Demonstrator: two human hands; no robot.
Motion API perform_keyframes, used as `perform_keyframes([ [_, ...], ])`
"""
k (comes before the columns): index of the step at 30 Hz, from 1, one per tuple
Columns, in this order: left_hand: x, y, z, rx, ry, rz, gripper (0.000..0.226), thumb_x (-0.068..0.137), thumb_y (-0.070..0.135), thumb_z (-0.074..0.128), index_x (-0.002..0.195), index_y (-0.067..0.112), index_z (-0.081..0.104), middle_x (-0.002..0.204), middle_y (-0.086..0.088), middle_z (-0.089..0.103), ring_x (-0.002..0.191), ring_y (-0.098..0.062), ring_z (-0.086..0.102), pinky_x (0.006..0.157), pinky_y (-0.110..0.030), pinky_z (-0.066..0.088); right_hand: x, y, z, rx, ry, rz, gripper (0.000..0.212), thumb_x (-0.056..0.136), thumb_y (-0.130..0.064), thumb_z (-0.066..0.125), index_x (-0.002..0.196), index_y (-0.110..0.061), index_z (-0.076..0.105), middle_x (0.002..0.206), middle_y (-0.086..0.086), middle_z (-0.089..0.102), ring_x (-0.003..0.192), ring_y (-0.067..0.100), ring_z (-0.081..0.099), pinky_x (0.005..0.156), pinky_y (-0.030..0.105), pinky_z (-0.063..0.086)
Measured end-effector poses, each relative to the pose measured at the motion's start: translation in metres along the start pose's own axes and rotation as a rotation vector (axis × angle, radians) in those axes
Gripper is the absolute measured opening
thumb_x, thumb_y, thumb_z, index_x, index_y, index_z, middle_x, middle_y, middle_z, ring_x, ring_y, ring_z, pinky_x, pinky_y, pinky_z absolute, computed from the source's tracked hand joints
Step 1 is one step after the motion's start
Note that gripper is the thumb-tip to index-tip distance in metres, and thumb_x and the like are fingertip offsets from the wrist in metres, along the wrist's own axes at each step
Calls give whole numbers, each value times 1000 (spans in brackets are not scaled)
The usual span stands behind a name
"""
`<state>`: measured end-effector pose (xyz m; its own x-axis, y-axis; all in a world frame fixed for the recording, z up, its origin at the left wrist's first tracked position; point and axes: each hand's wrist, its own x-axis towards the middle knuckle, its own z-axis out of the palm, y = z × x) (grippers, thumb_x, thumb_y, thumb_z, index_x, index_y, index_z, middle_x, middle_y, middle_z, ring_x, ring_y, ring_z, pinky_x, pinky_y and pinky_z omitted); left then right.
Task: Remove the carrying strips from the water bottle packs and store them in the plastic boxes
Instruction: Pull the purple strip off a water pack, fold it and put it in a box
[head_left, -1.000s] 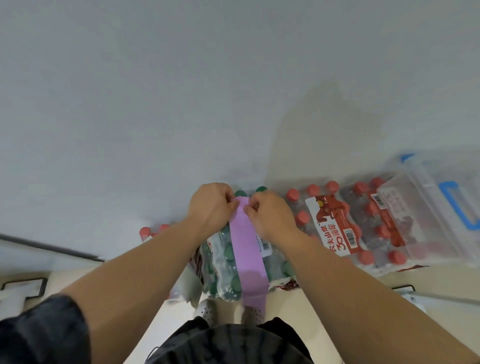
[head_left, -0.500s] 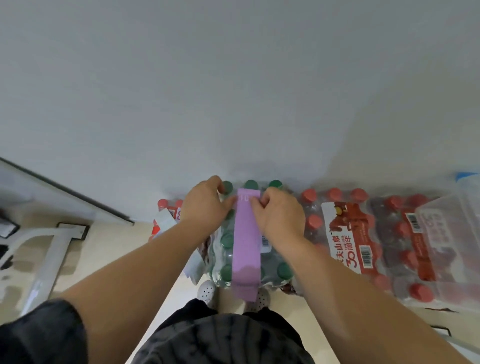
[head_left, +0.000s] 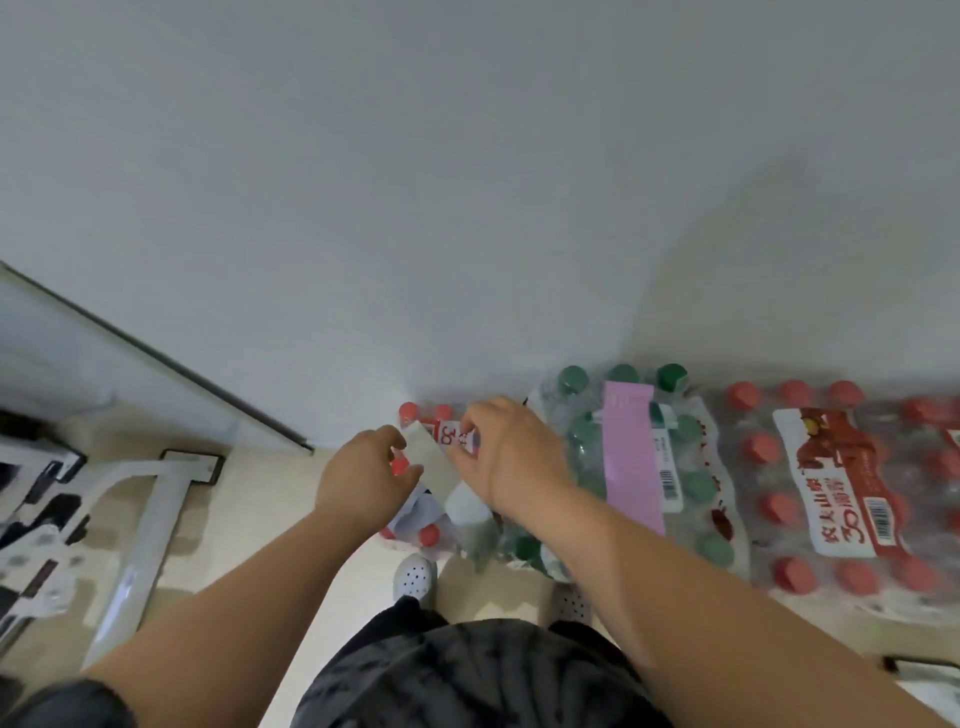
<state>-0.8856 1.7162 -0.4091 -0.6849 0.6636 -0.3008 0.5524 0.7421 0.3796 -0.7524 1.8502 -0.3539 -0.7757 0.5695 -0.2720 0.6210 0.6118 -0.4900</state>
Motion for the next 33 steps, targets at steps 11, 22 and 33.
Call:
perform_keyframes([
  [11, 83, -76, 38, 37, -350, 117, 38, 84, 47, 60, 117, 29, 60, 105, -1, 58, 96, -25, 62, 84, -40, 54, 61, 6, 122, 23, -322, 354, 37, 90, -41, 62, 121, -21, 59, 118, 4, 58, 99, 24, 60, 88, 39, 55],
  [22, 111, -92, 81, -75, -348, 44, 40, 92, 36, 60, 126, 16, 58, 117, -7, 63, 104, -27, 63, 85, -37, 52, 67, 27, 170, 72, -316, 389, 52, 92, -42, 63, 141, -30, 50, 148, 2, 36, 131, 26, 43, 108, 42, 46],
  [33, 96, -77, 56, -261, -230, 231, 8, 87, 15, 65, 80, 14, 62, 71, -3, 65, 67, -26, 59, 64, -37, 52, 57, 20, 148, 193, -297, 425, 47, 93, -42, 63, 135, -23, 57, 140, 1, 46, 126, 25, 51, 104, 41, 48],
])
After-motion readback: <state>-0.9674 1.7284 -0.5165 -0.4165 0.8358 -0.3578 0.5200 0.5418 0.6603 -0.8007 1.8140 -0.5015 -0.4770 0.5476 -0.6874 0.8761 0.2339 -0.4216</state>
